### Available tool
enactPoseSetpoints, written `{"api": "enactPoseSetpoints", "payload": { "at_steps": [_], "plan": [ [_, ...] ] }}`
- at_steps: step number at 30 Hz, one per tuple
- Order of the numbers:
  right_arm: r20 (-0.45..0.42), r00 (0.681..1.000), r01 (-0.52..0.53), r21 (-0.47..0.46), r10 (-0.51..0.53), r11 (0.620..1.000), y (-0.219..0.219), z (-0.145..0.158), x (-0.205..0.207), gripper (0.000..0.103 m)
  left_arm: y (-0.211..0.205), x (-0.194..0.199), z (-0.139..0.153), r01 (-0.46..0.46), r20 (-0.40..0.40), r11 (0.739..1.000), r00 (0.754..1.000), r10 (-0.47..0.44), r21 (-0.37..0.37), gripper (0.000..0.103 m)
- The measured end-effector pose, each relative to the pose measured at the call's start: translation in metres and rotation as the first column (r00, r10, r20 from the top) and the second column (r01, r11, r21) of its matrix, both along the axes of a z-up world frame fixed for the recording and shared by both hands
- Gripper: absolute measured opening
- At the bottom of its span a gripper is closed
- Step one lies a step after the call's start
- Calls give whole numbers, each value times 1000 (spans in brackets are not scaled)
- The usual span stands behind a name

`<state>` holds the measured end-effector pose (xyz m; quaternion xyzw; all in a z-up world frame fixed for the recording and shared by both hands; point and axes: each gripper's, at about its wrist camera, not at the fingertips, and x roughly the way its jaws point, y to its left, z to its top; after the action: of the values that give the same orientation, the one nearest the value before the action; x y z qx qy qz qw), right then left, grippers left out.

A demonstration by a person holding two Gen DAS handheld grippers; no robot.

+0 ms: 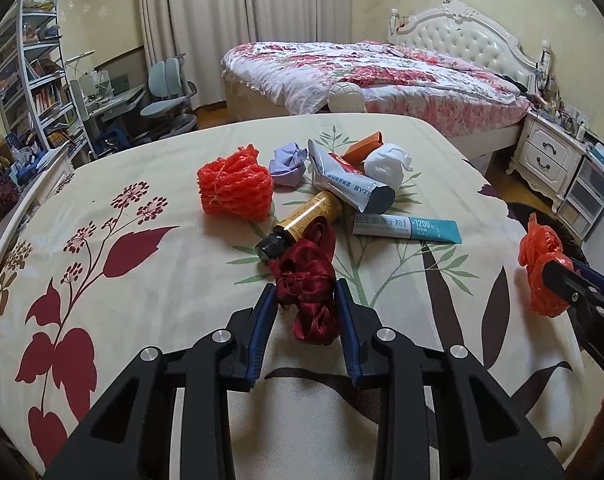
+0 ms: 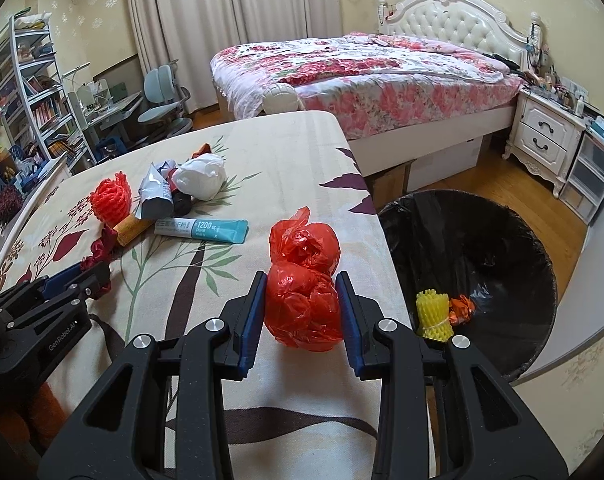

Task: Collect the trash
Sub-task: 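Grasp the dark red ribbon with the left tool while the right tool holds the red bag, then carry both tools over the black bin and open them to drop the items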

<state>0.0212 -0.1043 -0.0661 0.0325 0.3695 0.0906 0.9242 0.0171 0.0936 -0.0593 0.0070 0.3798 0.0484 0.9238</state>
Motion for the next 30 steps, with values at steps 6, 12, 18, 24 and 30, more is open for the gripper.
{"api": "enactPoseSetpoints", "payload": {
  "at_steps": [6,12,18,24,30],
  "plan": [
    [4,1000,-6,-8,7,1000,5,3,-4,34,0,-6,12,7,27,1000,1000,-7,-4,32],
    [14,1000,17,-16,-17,1000,-4,9,-6,34,-13,-11,22,44,55,999,998,-43,-4,33],
    [30,997,78,-26,-77,997,-28,17,-8,34,-37,-7,28,109,72,994,992,-108,-11,33],
    [40,987,157,-36,-155,987,-59,19,-7,34,-71,4,28,184,73,983,980,-183,-14,33],
    [35,973,229,-46,-227,972,-91,15,2,34,-110,16,28,252,79,968,965,-250,-15,33]
  ]
}}
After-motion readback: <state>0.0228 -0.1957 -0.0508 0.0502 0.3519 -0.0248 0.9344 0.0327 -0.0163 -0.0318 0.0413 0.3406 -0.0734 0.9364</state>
